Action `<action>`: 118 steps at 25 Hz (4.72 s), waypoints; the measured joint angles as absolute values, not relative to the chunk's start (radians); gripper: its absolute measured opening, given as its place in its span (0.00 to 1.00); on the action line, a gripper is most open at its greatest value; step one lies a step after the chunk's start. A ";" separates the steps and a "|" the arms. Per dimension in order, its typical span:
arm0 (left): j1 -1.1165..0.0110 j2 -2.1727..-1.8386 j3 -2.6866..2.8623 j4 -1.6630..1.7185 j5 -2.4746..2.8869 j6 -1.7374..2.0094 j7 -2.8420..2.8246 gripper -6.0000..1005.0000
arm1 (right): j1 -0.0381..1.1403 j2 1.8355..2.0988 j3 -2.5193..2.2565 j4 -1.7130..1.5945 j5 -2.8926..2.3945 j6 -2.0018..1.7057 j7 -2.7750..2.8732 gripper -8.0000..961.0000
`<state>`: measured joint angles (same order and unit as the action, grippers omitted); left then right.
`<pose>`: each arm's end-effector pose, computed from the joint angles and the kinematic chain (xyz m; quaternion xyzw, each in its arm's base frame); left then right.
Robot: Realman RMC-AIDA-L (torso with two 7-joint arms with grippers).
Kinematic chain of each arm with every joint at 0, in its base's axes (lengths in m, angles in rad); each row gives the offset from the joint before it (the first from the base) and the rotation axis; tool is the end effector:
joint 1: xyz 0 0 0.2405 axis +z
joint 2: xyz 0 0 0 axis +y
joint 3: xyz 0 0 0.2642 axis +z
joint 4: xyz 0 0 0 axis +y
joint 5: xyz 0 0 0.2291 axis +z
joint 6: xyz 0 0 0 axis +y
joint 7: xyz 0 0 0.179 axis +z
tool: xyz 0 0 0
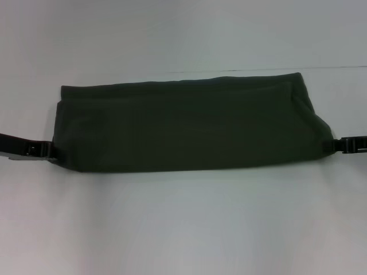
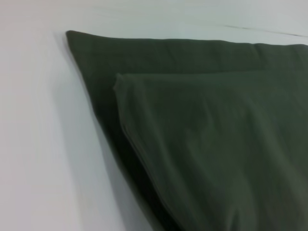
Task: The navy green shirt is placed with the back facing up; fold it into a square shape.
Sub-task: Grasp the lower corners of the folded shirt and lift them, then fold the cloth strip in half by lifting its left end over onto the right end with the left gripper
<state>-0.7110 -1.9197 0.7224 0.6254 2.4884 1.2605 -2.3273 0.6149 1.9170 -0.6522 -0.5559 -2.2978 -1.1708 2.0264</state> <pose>-0.3265 0.4330 0.0198 -0.8013 -0.5557 -0.0207 0.2207 0.3569 0.4199 0.0231 -0.8152 0.5104 0.0927 0.2578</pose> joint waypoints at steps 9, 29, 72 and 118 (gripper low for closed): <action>-0.717 -1.905 0.718 0.639 2.522 1.349 -2.329 0.02 | 0.600 1.916 -0.624 -0.557 -2.298 -1.235 1.995 0.03; -0.654 -1.894 0.656 0.720 2.587 1.475 -2.318 0.02 | 0.557 1.903 -0.571 -0.558 -2.299 -1.346 1.980 0.03; -0.660 -1.888 0.653 0.732 2.622 1.558 -2.323 0.31 | 0.486 1.911 -0.483 -0.578 -2.280 -1.457 1.950 0.56; -0.723 -1.840 0.542 0.756 2.618 1.522 -2.465 0.86 | 0.573 1.957 -0.534 -0.658 -1.957 -1.501 1.557 0.91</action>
<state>-0.7230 -1.8402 0.5416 0.7561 2.6181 1.5223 -2.4645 0.5731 1.9568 -0.5344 -0.6583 -1.9565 -1.5011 1.5565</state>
